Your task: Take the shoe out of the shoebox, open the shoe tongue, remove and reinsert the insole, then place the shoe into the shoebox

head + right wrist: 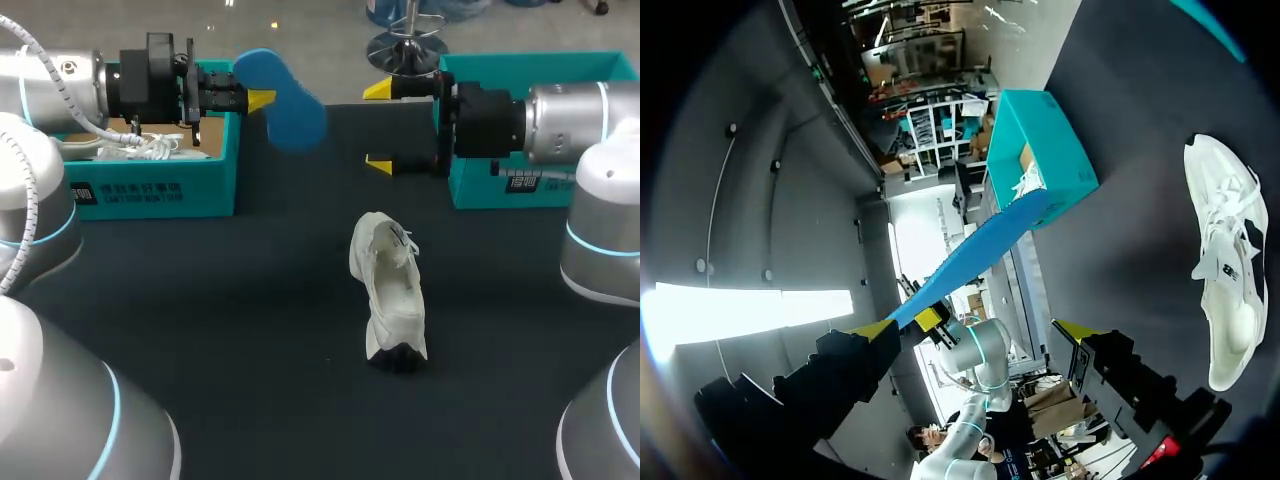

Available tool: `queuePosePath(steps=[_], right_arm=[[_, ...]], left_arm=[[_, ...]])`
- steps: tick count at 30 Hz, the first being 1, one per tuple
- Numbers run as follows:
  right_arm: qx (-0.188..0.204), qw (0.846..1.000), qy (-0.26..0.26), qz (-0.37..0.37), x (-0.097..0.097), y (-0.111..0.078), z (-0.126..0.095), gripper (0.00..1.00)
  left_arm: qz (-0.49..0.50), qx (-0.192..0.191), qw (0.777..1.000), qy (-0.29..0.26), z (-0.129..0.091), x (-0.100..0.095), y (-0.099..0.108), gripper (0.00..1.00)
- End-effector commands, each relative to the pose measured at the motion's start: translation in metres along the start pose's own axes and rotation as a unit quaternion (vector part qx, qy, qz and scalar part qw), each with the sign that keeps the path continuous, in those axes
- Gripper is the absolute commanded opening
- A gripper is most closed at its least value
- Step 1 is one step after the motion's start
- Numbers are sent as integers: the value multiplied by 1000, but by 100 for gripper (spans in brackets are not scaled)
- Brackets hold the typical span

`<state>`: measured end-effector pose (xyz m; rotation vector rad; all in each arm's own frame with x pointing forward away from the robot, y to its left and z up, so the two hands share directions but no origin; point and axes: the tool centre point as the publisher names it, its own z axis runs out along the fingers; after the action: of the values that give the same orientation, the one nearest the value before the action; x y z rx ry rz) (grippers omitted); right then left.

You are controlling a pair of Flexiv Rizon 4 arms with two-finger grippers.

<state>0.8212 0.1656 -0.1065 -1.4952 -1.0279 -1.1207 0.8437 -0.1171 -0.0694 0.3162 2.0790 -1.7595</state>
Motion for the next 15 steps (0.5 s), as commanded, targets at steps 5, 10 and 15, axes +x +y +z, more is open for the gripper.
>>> queuePosePath(steps=[5, 10, 15], right_arm=[[-1, 1000, 0, 0, 0, 0, 2, 100], [-1, 1000, 0, 0, 0, 0, 2, 100], [-1, 1000, 0, 0, 0, 0, 2, 100]], left_arm=[[290, 38, 956, 18, -29, 18, -11, 0], [395, 85, 914, 34, -39, 34, -10, 0], [466, 76, 880, 47, -36, 45, -13, 0]])
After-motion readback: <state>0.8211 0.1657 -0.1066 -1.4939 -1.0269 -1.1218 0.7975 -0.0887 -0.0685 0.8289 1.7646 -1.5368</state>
